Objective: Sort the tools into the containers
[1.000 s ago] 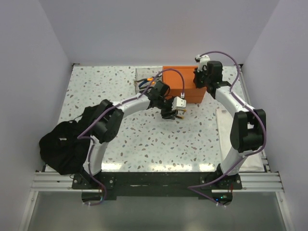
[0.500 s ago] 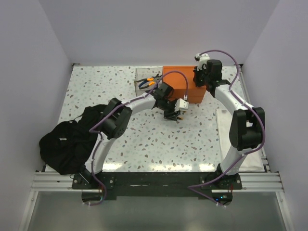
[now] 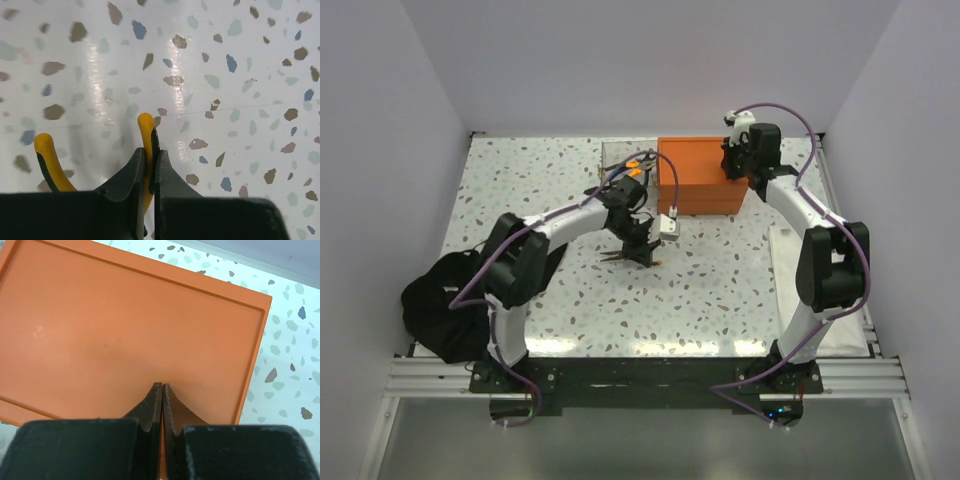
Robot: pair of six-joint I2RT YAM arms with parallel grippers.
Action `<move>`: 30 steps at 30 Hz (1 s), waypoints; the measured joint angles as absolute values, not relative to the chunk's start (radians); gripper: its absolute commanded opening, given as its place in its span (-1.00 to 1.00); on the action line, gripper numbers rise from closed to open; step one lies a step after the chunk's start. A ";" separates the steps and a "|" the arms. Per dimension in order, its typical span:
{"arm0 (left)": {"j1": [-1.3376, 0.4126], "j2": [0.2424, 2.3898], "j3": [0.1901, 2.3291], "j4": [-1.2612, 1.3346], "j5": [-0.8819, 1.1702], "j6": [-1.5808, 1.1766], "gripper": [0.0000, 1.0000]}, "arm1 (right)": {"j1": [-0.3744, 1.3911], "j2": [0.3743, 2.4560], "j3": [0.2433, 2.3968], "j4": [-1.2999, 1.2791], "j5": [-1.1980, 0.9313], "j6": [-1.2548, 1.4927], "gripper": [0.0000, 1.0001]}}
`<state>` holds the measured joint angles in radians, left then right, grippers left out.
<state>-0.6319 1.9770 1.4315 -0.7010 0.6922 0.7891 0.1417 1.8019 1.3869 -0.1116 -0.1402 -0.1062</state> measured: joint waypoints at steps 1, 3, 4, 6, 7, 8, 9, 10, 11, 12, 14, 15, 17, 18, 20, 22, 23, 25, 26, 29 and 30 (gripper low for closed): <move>-0.619 1.930 1.431 -0.711 0.698 0.777 -1.00 | 0.142 1.802 1.386 -0.112 -0.140 -0.106 -1.00; -0.595 1.822 1.445 -0.715 0.708 0.759 -1.00 | 0.142 1.802 1.386 -0.110 -0.140 -0.106 -1.00; -0.580 1.768 1.463 -0.714 0.713 0.746 -1.00 | 0.142 1.802 1.385 -0.110 -0.140 -0.107 -1.00; -0.554 1.670 1.512 -0.691 0.718 0.720 -1.00 | 0.142 1.802 1.385 -0.109 -0.139 -0.107 -1.00; -0.539 1.632 1.541 -0.673 0.717 0.705 -1.00 | 0.142 1.802 1.385 -0.109 -0.139 -0.107 -1.00; -0.529 1.608 1.564 -0.652 0.713 0.694 -1.00 | 0.142 1.802 1.385 -0.109 -0.139 -0.107 -1.00; -0.517 1.588 1.595 -0.630 0.701 0.684 -1.00 | 0.142 1.802 1.386 -0.109 -0.139 -0.108 -1.00; -0.506 1.581 1.624 -0.604 0.683 0.673 -1.00 | 0.142 1.802 1.386 -0.109 -0.139 -0.108 -1.00; -0.496 1.581 1.650 -0.572 0.663 0.660 -1.00 | 0.142 1.802 1.386 -0.109 -0.139 -0.109 -1.00; -0.488 1.589 1.668 -0.533 0.633 0.639 -1.00 | 0.142 1.802 1.386 -0.109 -0.139 -0.109 -1.00; -0.469 1.623 1.677 -0.439 0.586 0.593 -1.00 | 0.142 1.806 1.389 -0.107 -0.137 -0.109 -1.00; -0.462 1.642 1.676 -0.404 0.570 0.577 -1.00 | 0.142 1.810 1.393 -0.105 -0.134 -0.109 -1.00; -0.445 1.709 1.677 -0.318 0.548 0.540 -1.00 | 0.142 1.822 1.406 -0.101 -0.128 -0.109 -1.00; -0.440 1.739 1.681 -0.296 0.543 0.530 -1.00 | 0.142 1.827 1.412 -0.100 -0.126 -0.109 -1.00; -0.429 1.831 1.710 -0.257 0.537 0.494 -1.00 | 0.142 1.840 1.425 -0.100 -0.123 -0.109 -1.00; -0.422 1.913 1.745 -0.229 0.538 0.454 -1.00 | 0.142 1.847 1.435 -0.098 -0.122 -0.109 -1.00; -0.420 1.951 1.760 -0.210 0.538 0.435 -1.00 | 0.142 1.849 1.437 -0.099 -0.122 -0.109 -1.00; -0.415 2.014 1.793 -0.190 0.536 0.397 -1.00 | 0.142 1.851 1.439 -0.099 -0.122 -0.109 -1.00; -0.413 2.041 1.813 -0.185 0.535 0.379 -1.00 | 0.142 1.852 1.440 -0.099 -0.122 -0.109 -1.00; -0.406 2.098 1.869 -0.163 0.534 0.333 -1.00 | 0.142 1.852 1.440 -0.099 -0.122 -0.109 -1.00; -0.404 2.106 1.875 -0.153 0.534 0.321 -1.00 | 0.142 1.852 1.441 -0.099 -0.122 -0.110 -1.00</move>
